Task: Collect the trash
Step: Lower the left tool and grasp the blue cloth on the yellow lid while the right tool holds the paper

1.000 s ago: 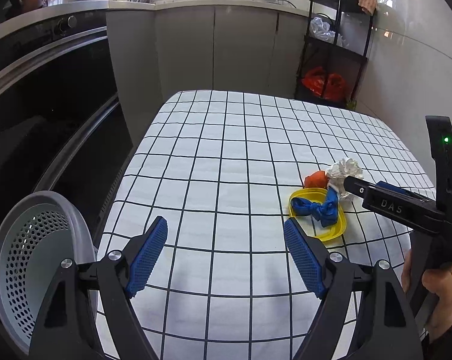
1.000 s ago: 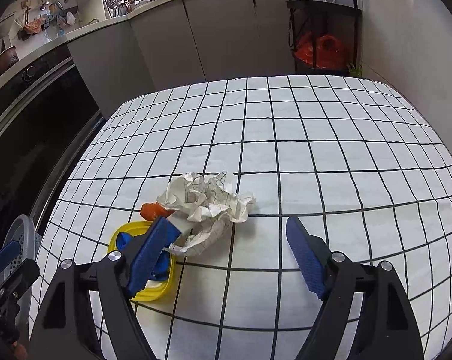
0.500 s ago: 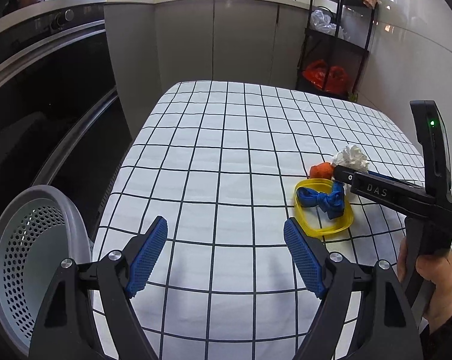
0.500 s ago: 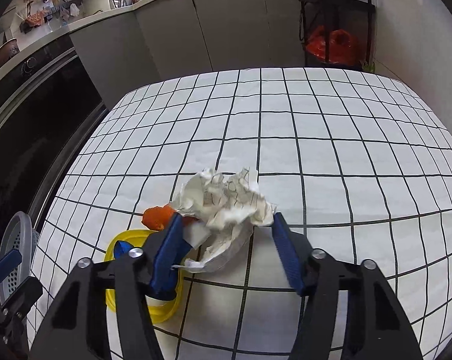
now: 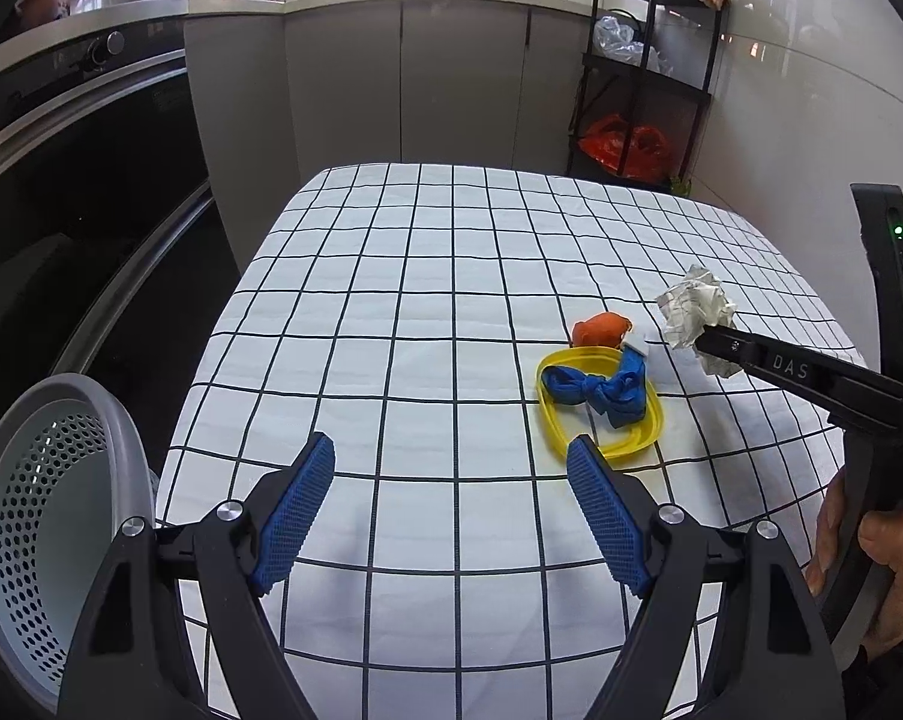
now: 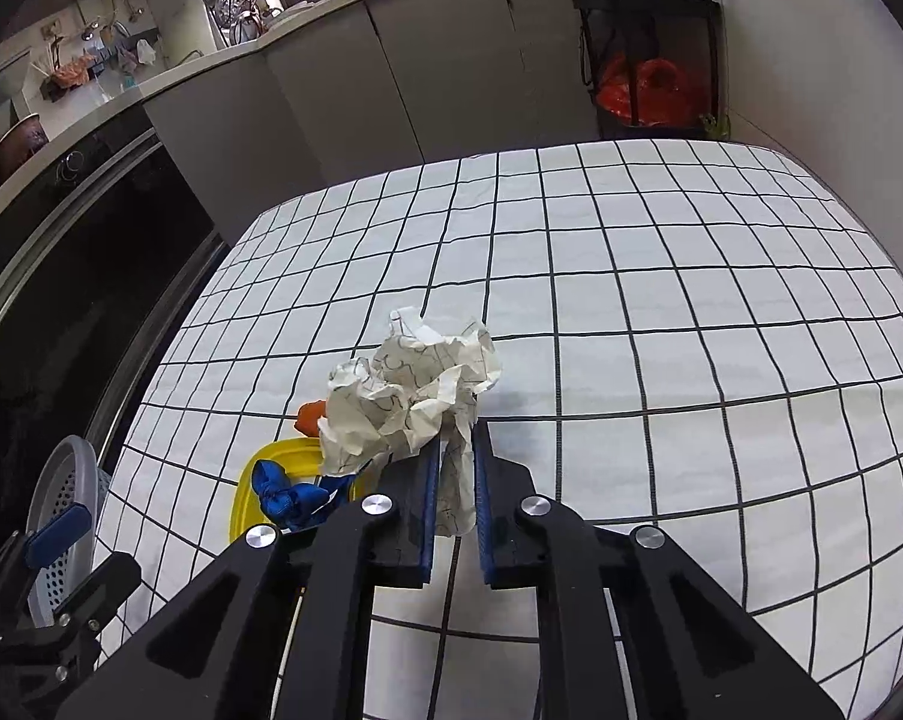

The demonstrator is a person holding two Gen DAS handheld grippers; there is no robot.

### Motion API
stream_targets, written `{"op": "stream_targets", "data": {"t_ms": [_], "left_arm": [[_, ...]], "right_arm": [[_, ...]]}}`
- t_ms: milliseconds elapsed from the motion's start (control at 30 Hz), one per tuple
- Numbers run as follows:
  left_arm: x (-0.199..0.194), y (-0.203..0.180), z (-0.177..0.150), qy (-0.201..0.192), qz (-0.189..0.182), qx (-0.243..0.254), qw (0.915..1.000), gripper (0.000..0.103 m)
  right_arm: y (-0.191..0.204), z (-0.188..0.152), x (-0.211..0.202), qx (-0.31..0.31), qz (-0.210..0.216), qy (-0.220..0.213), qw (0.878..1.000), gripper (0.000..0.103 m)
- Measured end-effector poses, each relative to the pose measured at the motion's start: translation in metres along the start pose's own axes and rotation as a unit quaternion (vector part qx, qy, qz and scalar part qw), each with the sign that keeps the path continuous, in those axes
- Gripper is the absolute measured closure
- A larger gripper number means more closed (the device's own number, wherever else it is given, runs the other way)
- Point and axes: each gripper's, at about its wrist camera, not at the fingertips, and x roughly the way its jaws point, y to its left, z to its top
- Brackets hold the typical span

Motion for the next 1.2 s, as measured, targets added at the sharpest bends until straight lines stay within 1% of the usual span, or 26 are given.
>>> {"op": "stream_targets", "data": {"t_ms": [167,300,467,700,833,933,1000,1067,1100,1133,1200], "left_arm": [[0.002,-0.008,0.000,0.004,-0.012,-0.002,0.9999,0.025],[0.010,-0.015,-0.001,0.006,-0.006,0.002,1.0000,0.024],[0.027,-0.026,0.007,0.016,-0.010,-0.003,0.9998,0.024],[0.050,-0.052,0.014,0.025,-0.010,0.007,0.9996,0.024],[0.061,-0.066,0.019,0.025,-0.002,0.019,0.9995,0.024],[0.069,-0.070,0.020,0.030,-0.001,0.018,0.9994,0.024],[0.073,-0.071,0.020,0.034,0.002,0.019,0.9993,0.027],[0.078,-0.073,0.019,0.039,0.005,0.021,0.9990,0.036],[0.080,-0.073,0.019,0.042,0.006,0.021,0.9989,0.038],[0.081,-0.073,0.018,0.044,0.005,0.021,0.9988,0.043],[0.081,-0.074,0.016,0.043,0.013,0.023,0.9987,0.047]], "right_arm": [[-0.010,0.000,-0.026,0.014,0.005,-0.021,1.000,0.092],[-0.019,0.002,-0.037,0.024,0.007,-0.030,0.999,0.092],[-0.030,0.004,-0.040,0.035,0.009,-0.033,0.999,0.092],[-0.043,0.012,-0.037,0.061,0.021,-0.035,0.997,0.092],[-0.050,0.014,-0.036,0.068,0.024,-0.035,0.997,0.092],[-0.055,0.016,-0.036,0.071,0.026,-0.037,0.996,0.092],[-0.058,0.017,-0.037,0.075,0.029,-0.038,0.996,0.092],[-0.059,0.015,-0.038,0.076,0.030,-0.039,0.996,0.092],[-0.059,0.016,-0.039,0.075,0.030,-0.039,0.996,0.092],[-0.058,0.015,-0.039,0.073,0.030,-0.040,0.996,0.092],[-0.057,0.015,-0.039,0.068,0.028,-0.040,0.997,0.092]]}}
